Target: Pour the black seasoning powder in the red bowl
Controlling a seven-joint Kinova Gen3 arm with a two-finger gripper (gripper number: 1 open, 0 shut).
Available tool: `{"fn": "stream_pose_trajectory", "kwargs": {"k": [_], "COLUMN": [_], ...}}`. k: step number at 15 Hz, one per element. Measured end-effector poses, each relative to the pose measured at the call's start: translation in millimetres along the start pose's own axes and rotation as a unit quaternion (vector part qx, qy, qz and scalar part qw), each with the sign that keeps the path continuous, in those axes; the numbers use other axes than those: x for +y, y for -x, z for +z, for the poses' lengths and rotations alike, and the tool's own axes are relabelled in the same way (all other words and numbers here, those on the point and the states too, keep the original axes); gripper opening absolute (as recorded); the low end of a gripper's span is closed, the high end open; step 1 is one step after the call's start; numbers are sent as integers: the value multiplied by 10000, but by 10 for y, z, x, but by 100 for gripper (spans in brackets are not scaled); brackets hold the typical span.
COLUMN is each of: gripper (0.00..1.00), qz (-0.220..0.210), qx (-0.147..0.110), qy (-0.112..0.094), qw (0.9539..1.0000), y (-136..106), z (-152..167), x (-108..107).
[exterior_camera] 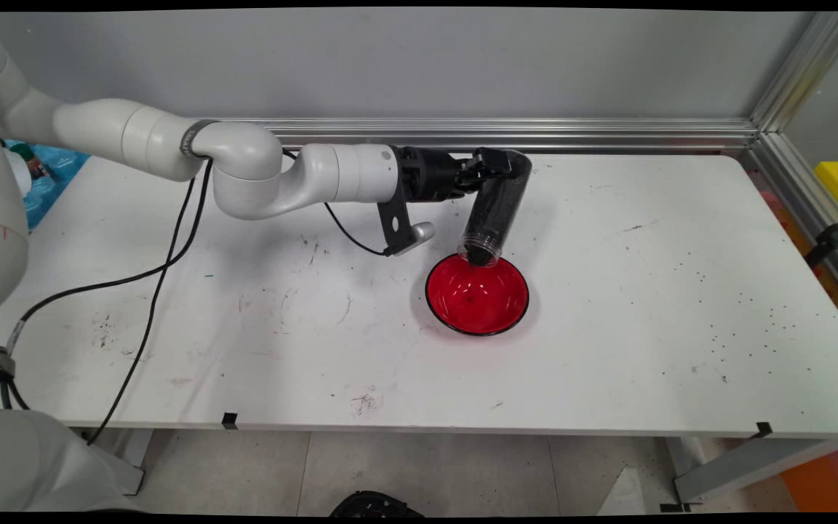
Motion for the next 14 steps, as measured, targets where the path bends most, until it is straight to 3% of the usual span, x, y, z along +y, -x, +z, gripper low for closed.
{"fn": "stream_pose_trajectory", "kwargs": {"k": [14], "gripper": [0], "qz": [642], "qx": [-102], "qy": [-357], "qw": [9972], "y": [-128], "z": [-105], "x": [-74]}}
